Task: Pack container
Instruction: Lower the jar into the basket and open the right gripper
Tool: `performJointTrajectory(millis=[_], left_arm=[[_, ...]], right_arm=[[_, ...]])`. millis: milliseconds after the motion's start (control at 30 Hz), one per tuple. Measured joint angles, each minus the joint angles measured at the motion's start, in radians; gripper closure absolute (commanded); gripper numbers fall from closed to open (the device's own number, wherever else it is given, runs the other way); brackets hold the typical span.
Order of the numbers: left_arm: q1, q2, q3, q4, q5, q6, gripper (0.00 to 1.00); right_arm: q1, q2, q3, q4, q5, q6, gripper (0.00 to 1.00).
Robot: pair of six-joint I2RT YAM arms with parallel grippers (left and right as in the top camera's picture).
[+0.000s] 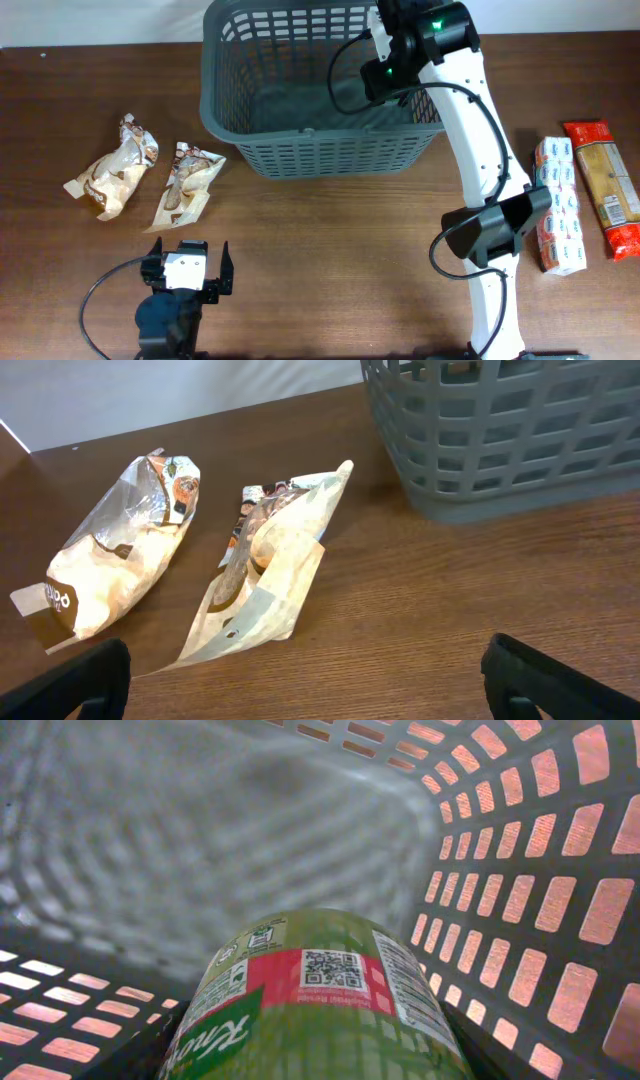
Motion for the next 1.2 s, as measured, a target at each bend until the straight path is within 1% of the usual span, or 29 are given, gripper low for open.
performJointTrajectory(millis=[400, 767, 933, 1200], left_arm=[[0.0, 0.0, 0.0, 0.0, 0.0, 0.0, 0.01], [0.0, 0.0, 0.0, 0.0, 0.0, 0.0, 0.01], [0.0, 0.0, 0.0, 0.0, 0.0, 0.0, 0.01], [0.0, 0.0, 0.0, 0.0, 0.0, 0.0, 0.01]], right_arm=[[-0.002, 0.016, 0.0, 0.022, 0.0, 0.026, 0.96], [-0.003, 0.095, 0.0, 0.104, 0.0, 0.051, 0.96], [-0.003, 0.116, 0.0, 0.104, 0.0, 0.052, 0.97], [-0.003, 0.196, -0.014, 0.104, 0.0, 0.051, 0.97]])
